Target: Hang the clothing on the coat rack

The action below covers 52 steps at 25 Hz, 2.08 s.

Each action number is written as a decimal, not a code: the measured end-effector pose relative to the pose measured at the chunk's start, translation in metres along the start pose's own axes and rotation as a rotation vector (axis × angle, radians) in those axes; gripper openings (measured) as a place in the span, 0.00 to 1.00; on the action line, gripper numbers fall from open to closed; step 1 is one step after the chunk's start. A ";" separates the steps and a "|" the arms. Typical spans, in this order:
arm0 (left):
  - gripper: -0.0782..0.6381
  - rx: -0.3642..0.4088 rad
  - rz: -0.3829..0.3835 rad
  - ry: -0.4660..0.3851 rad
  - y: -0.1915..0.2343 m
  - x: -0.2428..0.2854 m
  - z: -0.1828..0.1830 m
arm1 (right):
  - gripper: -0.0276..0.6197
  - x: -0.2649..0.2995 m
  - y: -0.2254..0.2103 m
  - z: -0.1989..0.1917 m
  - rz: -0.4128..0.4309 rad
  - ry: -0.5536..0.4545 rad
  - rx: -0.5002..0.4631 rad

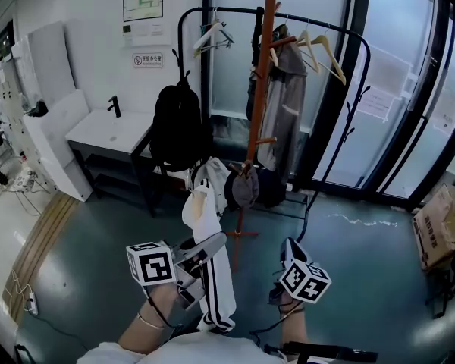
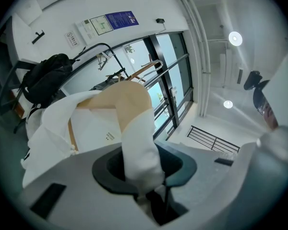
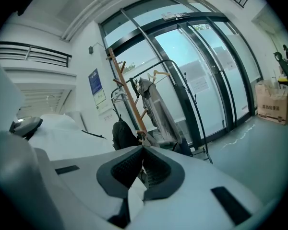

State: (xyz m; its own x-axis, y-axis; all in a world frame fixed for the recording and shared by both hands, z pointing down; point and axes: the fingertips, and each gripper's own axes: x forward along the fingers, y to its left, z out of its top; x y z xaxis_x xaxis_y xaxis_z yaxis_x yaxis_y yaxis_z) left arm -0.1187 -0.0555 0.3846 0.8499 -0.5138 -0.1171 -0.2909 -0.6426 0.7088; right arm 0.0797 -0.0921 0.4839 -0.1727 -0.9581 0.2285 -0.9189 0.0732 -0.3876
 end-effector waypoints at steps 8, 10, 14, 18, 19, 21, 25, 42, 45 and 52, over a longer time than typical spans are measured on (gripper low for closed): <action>0.28 -0.009 -0.008 0.016 0.014 0.020 0.001 | 0.08 0.015 -0.023 0.000 -0.030 -0.003 0.026; 0.28 -0.001 -0.017 0.018 0.020 0.027 0.003 | 0.08 0.023 -0.024 0.003 -0.023 0.000 0.020; 0.28 -0.005 -0.004 0.010 0.037 0.040 0.010 | 0.08 0.041 -0.023 0.005 0.004 0.025 0.002; 0.28 -0.013 -0.003 -0.003 0.053 0.057 0.021 | 0.08 0.063 -0.033 0.013 0.003 0.034 -0.009; 0.28 -0.022 0.001 -0.010 0.057 0.061 0.025 | 0.08 0.069 -0.036 0.015 0.003 0.036 -0.010; 0.28 -0.030 0.013 -0.019 0.065 0.070 0.031 | 0.08 0.081 -0.039 0.019 0.007 0.041 -0.013; 0.28 -0.012 0.025 -0.026 0.081 0.088 0.046 | 0.08 0.107 -0.040 0.035 0.030 0.039 -0.033; 0.28 0.001 0.068 -0.129 0.137 0.145 0.119 | 0.08 0.219 -0.048 0.088 0.092 0.072 -0.115; 0.28 0.001 0.081 -0.150 0.153 0.154 0.129 | 0.08 0.241 -0.047 0.101 0.101 0.070 -0.149; 0.28 -0.006 0.100 -0.157 0.174 0.175 0.145 | 0.08 0.281 -0.056 0.123 0.108 0.071 -0.164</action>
State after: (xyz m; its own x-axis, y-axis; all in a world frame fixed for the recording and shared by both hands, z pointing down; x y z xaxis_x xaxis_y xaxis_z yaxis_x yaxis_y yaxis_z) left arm -0.0848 -0.3399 0.3866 0.7378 -0.6576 -0.1527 -0.3674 -0.5809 0.7263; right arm 0.1265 -0.3990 0.4600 -0.2923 -0.9208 0.2583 -0.9381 0.2236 -0.2643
